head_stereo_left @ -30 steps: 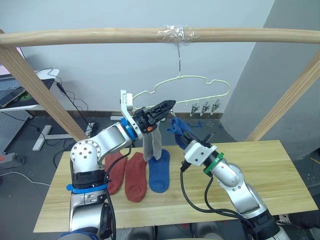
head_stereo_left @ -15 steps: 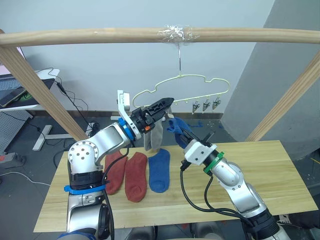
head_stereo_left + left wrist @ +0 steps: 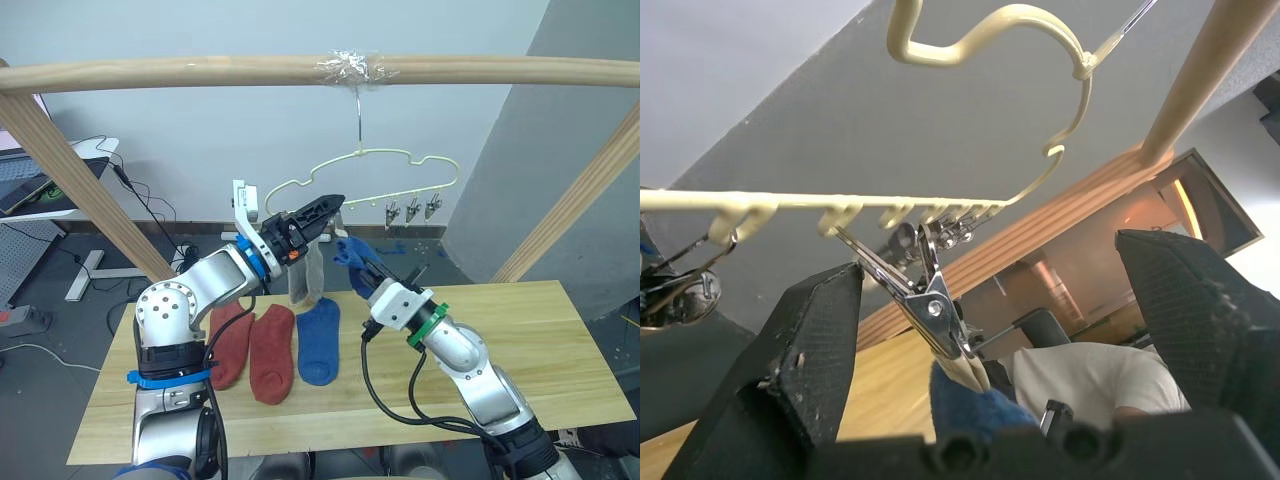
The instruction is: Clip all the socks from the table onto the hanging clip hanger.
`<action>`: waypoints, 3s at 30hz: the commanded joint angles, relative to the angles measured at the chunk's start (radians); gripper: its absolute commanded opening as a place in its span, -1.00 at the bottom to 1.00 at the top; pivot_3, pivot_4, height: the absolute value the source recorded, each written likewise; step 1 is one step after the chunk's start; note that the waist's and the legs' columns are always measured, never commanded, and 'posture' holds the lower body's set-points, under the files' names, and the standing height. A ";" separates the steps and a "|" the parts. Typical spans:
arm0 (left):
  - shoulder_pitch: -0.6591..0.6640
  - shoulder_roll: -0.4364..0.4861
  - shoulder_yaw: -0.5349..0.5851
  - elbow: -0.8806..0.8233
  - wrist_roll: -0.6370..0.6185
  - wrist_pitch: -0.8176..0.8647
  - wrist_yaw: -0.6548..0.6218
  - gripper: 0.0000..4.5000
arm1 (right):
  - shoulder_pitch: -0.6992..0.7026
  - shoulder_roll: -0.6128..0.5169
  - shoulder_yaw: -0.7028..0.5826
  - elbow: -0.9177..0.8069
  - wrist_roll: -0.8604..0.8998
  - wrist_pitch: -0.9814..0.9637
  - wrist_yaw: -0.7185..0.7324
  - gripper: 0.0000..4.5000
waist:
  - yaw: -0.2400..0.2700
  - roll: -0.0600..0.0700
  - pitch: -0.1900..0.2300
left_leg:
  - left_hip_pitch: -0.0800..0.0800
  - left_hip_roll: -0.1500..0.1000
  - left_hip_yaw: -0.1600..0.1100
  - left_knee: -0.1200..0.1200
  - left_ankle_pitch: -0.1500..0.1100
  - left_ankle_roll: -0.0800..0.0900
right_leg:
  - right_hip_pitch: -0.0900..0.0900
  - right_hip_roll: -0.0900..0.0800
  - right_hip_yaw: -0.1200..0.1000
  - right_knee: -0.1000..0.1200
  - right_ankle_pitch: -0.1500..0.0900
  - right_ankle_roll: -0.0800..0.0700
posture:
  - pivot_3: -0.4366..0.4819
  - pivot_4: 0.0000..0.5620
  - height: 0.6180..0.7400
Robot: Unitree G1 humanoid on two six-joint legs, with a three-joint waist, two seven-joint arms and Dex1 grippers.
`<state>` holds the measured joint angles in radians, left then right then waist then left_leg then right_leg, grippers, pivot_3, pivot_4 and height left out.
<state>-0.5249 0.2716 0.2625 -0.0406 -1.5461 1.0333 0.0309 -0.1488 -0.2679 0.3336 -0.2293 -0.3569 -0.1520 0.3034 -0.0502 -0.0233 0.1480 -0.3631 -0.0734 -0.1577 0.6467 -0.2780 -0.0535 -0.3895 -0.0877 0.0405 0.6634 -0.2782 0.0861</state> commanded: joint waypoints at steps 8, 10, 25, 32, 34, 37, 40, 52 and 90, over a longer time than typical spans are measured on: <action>0.036 0.042 0.000 -0.071 -0.017 0.013 -0.016 1.00 | 0.024 -0.027 -0.035 -0.018 0.049 -0.002 0.017 0.84 | 0.000 0.000 0.000 | 0.000 0.000 0.000 0.000 0.000 0.000 | 0.000 0.000 0.000 0.000 0.000 0.000 | -0.19 -0.53 1.00; 0.054 0.055 -0.001 -0.087 -0.025 0.017 -0.019 1.00 | 0.039 -0.034 -0.042 -0.021 0.057 0.000 0.021 0.98 | 0.000 0.000 0.000 | 0.000 0.000 0.000 -0.001 0.000 0.000 | 0.000 0.000 0.000 0.000 0.000 0.000 | -0.19 -0.53 1.00; 0.393 0.389 -0.095 -0.428 0.308 -0.005 -0.255 1.00 | 0.180 -0.062 -0.208 -0.142 0.238 0.213 0.082 0.98 | 0.005 0.003 0.001 | 0.000 0.000 0.000 -0.002 0.000 0.001 | 0.000 0.000 0.000 0.000 0.000 -0.001 | -0.15 -0.59 1.00; 0.546 0.440 -0.197 -0.542 0.710 -0.304 -0.427 1.00 | 0.175 -0.009 -0.282 -0.217 0.354 0.416 0.059 0.98 | 0.015 0.004 0.000 | 0.000 0.002 0.001 -0.002 -0.001 0.003 | 0.000 0.001 0.000 -0.001 -0.001 -0.001 | -0.14 -0.70 1.00; 0.585 0.433 -0.208 -0.542 0.782 -0.374 -0.459 1.00 | 0.162 0.020 -0.291 -0.233 0.378 0.471 0.045 0.98 | 0.017 0.004 -0.001 | 0.001 0.002 0.003 -0.002 -0.002 0.003 | 0.000 0.001 0.001 -0.001 0.000 -0.002 | -0.14 -0.73 1.00; 0.656 0.454 -0.261 -0.552 0.916 -0.489 -0.537 1.00 | 0.139 0.047 -0.288 -0.227 0.387 0.503 0.027 0.91 | 0.018 0.005 -0.005 | 0.001 0.002 0.003 -0.002 -0.002 0.003 | 0.000 0.001 0.001 -0.001 0.000 -0.002 | -0.11 -0.75 1.00; 0.698 0.389 -0.252 -0.516 1.046 -0.668 -0.528 1.00 | 0.106 0.059 -0.269 -0.215 0.349 0.499 -0.012 0.55 | 0.020 0.008 -0.007 | 0.000 0.002 0.004 -0.002 -0.002 0.004 | 0.000 0.001 0.002 -0.002 0.000 -0.002 | -0.10 -0.75 1.00; 0.647 0.345 -0.180 -0.441 0.990 -0.799 -0.747 1.00 | -0.045 0.150 -0.251 -0.183 0.393 0.573 -0.061 -0.20 | 0.019 0.010 -0.017 | 0.001 0.004 0.003 -0.002 -0.002 0.005 | 0.000 0.002 0.000 -0.001 0.000 -0.002 | -0.03 -0.71 1.00; 0.631 0.300 -0.148 -0.551 0.955 -0.711 -0.694 1.00 | -0.338 0.276 -0.315 0.165 0.402 0.593 -0.211 -0.33 | 0.019 0.020 -0.005 | 0.001 0.003 0.000 -0.004 -0.003 0.005 | -0.001 0.002 -0.001 -0.001 0.000 -0.002 | 0.05 -0.48 1.00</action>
<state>0.1069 0.5715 0.0890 -0.5520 -0.5837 0.3275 -0.6652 -0.4600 0.0032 0.0224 -0.0497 0.0297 0.4799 0.0875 -0.0316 -0.0036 0.1432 -0.3624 -0.0699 -0.1575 0.6429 -0.2806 -0.0484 -0.3901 -0.0853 0.0397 0.6627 -0.2780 0.0837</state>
